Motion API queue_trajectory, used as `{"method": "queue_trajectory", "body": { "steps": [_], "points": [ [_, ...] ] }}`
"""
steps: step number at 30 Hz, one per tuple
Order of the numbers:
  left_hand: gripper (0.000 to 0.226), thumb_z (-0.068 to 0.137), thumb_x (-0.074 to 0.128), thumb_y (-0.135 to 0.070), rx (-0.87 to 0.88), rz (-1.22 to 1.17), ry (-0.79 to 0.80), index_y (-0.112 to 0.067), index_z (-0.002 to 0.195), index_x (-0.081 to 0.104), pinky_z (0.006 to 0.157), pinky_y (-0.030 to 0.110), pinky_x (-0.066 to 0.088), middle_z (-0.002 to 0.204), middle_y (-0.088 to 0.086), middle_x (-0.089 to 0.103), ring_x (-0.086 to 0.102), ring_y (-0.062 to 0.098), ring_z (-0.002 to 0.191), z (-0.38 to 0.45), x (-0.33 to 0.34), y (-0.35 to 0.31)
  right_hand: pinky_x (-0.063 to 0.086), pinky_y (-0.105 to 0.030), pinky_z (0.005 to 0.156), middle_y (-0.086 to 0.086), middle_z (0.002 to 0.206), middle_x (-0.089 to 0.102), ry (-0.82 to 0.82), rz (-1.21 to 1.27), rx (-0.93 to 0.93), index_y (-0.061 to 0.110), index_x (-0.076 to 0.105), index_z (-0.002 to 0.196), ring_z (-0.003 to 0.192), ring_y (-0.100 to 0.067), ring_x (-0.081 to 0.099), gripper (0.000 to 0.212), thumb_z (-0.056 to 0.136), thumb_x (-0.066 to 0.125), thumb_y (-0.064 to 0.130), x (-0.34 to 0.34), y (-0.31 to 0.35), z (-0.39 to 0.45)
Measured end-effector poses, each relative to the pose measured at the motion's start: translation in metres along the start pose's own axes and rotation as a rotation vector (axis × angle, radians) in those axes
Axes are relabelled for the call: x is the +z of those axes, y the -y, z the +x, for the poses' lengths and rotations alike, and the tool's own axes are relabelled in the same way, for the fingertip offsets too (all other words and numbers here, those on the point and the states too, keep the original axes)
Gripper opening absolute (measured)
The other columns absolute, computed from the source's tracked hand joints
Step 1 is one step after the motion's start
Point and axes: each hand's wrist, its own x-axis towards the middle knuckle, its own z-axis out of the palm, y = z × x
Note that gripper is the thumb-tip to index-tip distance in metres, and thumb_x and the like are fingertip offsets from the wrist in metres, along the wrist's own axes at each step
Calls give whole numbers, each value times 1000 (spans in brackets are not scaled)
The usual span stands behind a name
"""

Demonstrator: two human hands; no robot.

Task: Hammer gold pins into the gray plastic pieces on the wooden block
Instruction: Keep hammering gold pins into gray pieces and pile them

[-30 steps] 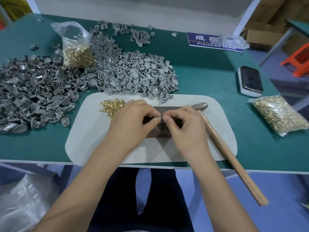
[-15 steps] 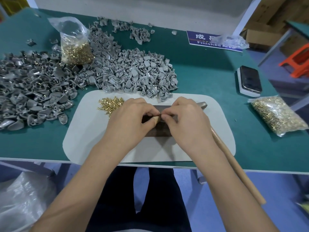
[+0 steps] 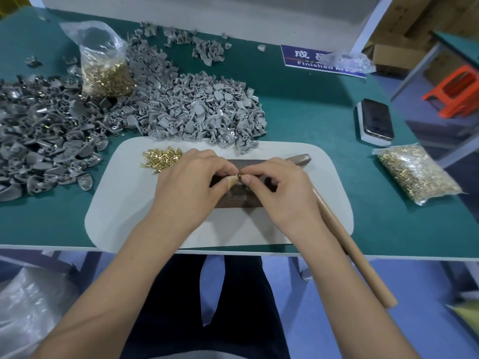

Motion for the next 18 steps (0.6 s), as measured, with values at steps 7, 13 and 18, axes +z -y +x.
{"method": "queue_trajectory", "body": {
  "steps": [7,13,18],
  "points": [
    [6,93,66,-44,49,104,44,-38,93,69,67,31,37,90,-16,60,51,11,98,5,-4,-6,36,-42,91,-11,126,56,-138,-563,439,21,58,137,114,-35,46,38,102,56,36,-25,-48,-29],
    [11,93,64,-47,40,99,34,-39,96,70,68,31,42,91,-16,61,53,11,100,5,-3,-8,35,-40,70,-7,119,53,-38,-644,405,19,55,128,96,-36,58,31,109,36,34,-54,-44,-23],
    [13,93,65,-47,58,56,25,-38,97,73,73,35,48,90,-16,61,53,12,99,5,-1,-5,38,-25,54,12,69,59,-5,165,327,34,58,99,53,-8,44,23,107,39,46,-73,-18,-24]
  ]
}}
